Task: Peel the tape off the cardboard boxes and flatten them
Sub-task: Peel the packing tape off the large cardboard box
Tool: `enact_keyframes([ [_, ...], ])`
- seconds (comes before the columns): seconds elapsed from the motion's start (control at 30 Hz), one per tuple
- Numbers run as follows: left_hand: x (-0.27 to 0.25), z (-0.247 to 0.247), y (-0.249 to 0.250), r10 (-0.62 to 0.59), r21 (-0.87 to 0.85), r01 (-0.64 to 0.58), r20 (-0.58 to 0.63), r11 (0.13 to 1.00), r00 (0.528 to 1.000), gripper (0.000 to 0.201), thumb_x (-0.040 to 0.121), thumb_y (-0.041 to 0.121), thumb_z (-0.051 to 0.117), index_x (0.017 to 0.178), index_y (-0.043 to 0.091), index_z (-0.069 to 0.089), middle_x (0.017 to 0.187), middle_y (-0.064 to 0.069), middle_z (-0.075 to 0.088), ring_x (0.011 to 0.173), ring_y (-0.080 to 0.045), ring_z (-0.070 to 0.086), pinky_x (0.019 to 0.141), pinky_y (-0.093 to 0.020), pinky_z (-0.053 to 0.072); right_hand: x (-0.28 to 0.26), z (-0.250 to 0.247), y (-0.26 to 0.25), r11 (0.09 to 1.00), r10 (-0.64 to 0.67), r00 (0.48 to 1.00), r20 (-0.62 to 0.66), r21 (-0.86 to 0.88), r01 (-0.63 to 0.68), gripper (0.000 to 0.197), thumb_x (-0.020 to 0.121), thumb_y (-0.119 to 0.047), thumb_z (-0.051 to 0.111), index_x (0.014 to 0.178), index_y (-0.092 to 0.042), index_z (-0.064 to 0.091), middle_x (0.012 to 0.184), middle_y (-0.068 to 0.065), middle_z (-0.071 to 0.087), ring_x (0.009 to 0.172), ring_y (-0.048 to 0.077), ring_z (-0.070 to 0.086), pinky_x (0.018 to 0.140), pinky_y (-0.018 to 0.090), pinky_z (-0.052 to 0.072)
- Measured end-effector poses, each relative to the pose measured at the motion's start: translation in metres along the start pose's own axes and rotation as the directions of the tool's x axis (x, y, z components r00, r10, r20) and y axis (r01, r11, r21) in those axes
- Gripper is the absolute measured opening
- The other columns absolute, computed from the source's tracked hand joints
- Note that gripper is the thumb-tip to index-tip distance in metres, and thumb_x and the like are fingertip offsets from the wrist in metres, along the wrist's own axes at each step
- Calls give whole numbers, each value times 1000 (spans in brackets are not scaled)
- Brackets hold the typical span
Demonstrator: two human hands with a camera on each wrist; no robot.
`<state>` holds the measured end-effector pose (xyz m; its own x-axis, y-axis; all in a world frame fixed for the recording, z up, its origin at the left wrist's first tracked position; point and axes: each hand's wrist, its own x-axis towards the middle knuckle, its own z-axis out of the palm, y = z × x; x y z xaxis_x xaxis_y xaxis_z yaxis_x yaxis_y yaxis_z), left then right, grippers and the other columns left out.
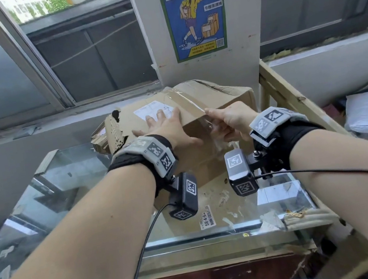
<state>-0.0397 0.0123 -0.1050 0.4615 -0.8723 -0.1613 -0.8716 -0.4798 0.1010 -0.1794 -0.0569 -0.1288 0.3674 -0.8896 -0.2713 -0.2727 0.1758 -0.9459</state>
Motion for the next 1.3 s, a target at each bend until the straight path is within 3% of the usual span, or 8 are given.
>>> enact_keyframes([
  [0.2,4,-6,15,-29,101,12,168,995,985,120,73,60,68,151,28,-18,160,-17,-10,144,-45,13,113,-57,23,11,-12,-5,971,-171,980,-98,-184,151,45,75,-37,78,51,-12,49,50,3,48,50,17,43,56,34,36],
  [0.53,14,-51,-1,26,-204,-48,-108,978,994,106,79,58,65,153,17,1,138,-23,45,127,-39,44,104,-49,40,7,-7,-94,750,-505,857,105,-438,496,20,88,-24,63,76,-17,49,80,3,55,79,17,50,71,32,44],
  [0.67,9,-72,0,35,-436,-203,-364,877,931,108,82,47,68,152,27,-11,135,-23,43,115,-37,54,93,-51,49,2,5,-130,487,-599,770,219,-664,567,14,87,-26,61,80,-24,49,95,7,50,90,23,49,79,34,39],
  [0.8,-7,-84,-4,138,-314,-430,-650,846,747,75,76,30,79,139,28,38,113,-10,41,91,-28,54,91,-42,50,-13,16,-151,95,-594,720,358,-858,505,21,91,-36,55,106,-22,59,108,10,47,104,27,48,95,39,36],
  [0.9,-5,-79,-9,128,-166,-292,-625,942,770,61,65,53,81,108,15,61,113,-7,41,104,-25,43,95,-36,44,-18,22,-149,-149,-502,700,508,-848,508,19,94,-31,51,108,-20,60,104,8,49,105,27,51,85,35,37],
  [1.0,-2,-71,-5,139,-124,-244,-549,962,824,55,61,59,79,94,17,70,112,-3,47,112,-22,40,98,-29,39,-12,21,-135,-61,-528,692,493,-834,548,7,84,-27,64,88,-26,57,87,-4,48,99,24,56,86,39,42],
  [1.13,0,-70,7,129,-232,-264,-473,936,872,44,63,47,85,85,20,59,106,0,47,106,-20,51,92,-30,43,-11,3,-129,303,-544,757,363,-756,581,56,78,-19,73,126,-26,46,89,0,62,86,21,60,80,34,50],
  [1.3,-3,-77,35,233,-85,-307,-470,948,851,55,70,46,81,106,13,57,112,-7,58,107,-26,55,86,-33,42,-11,-23,-119,469,-604,757,250,-656,591,59,78,-2,72,129,-17,45,122,10,46,96,21,61,83,33,55],
])
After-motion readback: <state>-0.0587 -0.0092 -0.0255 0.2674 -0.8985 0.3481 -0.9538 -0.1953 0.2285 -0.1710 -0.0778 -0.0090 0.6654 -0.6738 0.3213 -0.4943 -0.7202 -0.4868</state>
